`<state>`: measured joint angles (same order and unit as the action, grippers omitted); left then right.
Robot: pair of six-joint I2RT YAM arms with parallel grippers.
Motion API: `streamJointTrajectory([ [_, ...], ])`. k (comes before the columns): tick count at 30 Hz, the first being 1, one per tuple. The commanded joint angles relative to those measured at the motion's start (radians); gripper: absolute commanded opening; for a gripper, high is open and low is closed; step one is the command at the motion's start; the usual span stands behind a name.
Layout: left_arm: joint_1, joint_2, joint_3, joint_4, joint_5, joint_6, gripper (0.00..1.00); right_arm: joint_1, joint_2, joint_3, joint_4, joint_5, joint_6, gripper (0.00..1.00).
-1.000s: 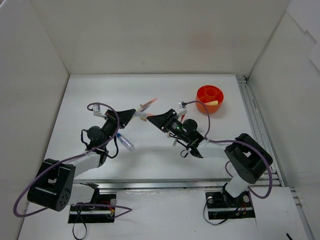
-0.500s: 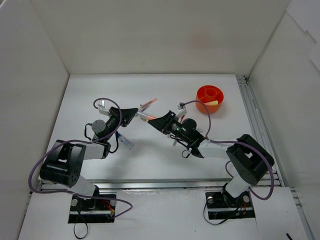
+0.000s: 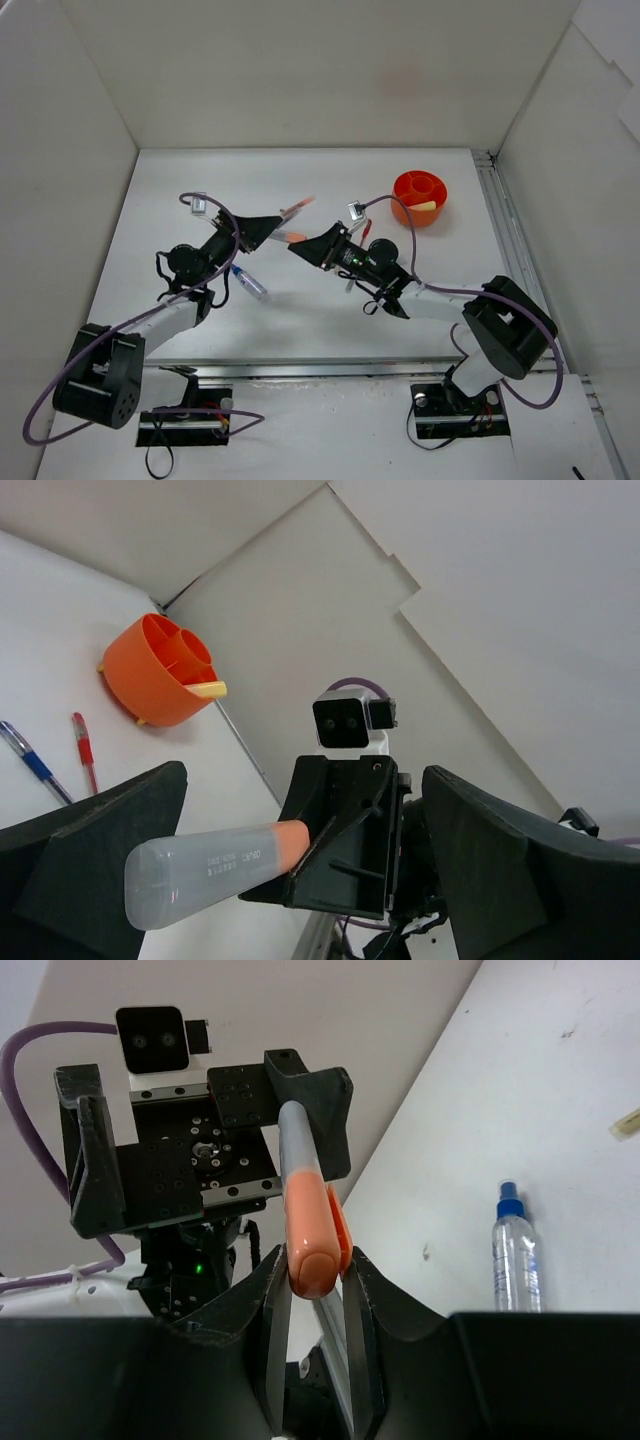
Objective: Sort the stationery into containers
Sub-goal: Place the pen in the storage box.
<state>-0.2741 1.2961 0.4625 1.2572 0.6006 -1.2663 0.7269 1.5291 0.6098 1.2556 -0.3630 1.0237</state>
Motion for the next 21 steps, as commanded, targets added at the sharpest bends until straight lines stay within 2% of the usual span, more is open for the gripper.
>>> streamJointTrajectory([
  [1,0.000,-0.128,0.030,-0.023,0.005,0.126,0.99,-0.014,-0.049,0.051,0.462,-0.036,-0.010,0.00],
  [6,-0.030,-0.321,0.125,-0.566,-0.159,0.382,0.99,-0.035,-0.061,0.054,0.456,-0.063,0.009,0.00],
  [8,-0.043,-0.357,0.152,-0.716,-0.243,0.438,0.99,-0.037,-0.070,0.054,0.446,-0.068,0.003,0.00],
  [12,-0.043,-0.412,0.171,-0.870,-0.326,0.507,0.99,-0.053,-0.124,0.067,0.395,-0.080,-0.030,0.00],
  [15,-0.043,-0.423,0.200,-0.988,-0.380,0.528,0.99,-0.082,-0.194,0.073,0.273,-0.068,-0.076,0.00],
  [18,-0.043,-0.457,0.229,-1.097,-0.445,0.573,0.99,-0.122,-0.297,0.082,0.009,-0.005,-0.192,0.00],
  [19,-0.043,-0.472,0.235,-1.125,-0.467,0.582,0.99,-0.130,-0.329,0.082,-0.148,0.053,-0.262,0.00],
  [21,-0.043,-0.517,0.252,-1.194,-0.531,0.602,0.99,-0.144,-0.426,0.097,-0.302,0.122,-0.345,0.00],
])
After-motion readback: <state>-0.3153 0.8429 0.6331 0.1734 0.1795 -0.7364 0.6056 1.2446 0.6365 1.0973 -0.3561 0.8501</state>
